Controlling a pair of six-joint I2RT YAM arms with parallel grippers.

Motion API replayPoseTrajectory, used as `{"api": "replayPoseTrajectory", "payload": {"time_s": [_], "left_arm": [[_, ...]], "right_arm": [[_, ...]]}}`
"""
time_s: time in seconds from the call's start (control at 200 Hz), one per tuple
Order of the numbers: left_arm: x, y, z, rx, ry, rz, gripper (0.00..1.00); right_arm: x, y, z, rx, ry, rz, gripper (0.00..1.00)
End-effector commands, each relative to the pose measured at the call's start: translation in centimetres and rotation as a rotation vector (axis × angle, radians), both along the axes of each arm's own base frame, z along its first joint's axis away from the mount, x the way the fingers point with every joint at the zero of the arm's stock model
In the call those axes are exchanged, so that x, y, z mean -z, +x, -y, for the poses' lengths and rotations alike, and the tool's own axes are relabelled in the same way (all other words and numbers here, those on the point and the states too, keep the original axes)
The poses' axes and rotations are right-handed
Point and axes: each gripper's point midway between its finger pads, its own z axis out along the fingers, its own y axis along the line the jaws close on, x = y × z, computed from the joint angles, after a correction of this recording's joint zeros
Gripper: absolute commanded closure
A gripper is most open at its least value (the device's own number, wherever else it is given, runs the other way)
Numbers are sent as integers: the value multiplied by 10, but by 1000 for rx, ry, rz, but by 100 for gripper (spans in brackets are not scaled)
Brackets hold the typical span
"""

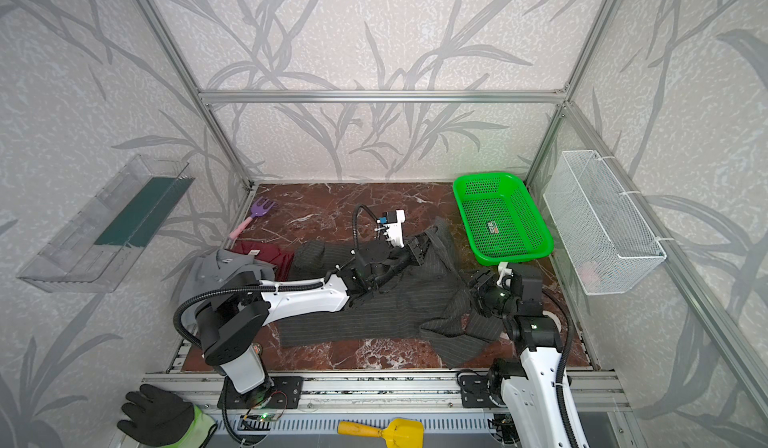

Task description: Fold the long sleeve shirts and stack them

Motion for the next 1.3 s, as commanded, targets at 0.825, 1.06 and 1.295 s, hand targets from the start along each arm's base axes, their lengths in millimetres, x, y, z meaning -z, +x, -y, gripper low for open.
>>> {"api": "replayPoseTrajectory", "payload": {"time_s": [0.825, 1.06, 1.295], "left_arm": [[-22, -16, 10, 87, -110, 67, 100], [-24, -17, 10, 84, -105, 79, 100], [-24, -17, 10, 81, -106, 86, 100]], "right_arm": [[-3, 34, -8, 123, 324, 109, 43], [-1, 33, -24, 83, 314, 93, 48], [8, 27, -30, 99, 288, 62, 52]]}}
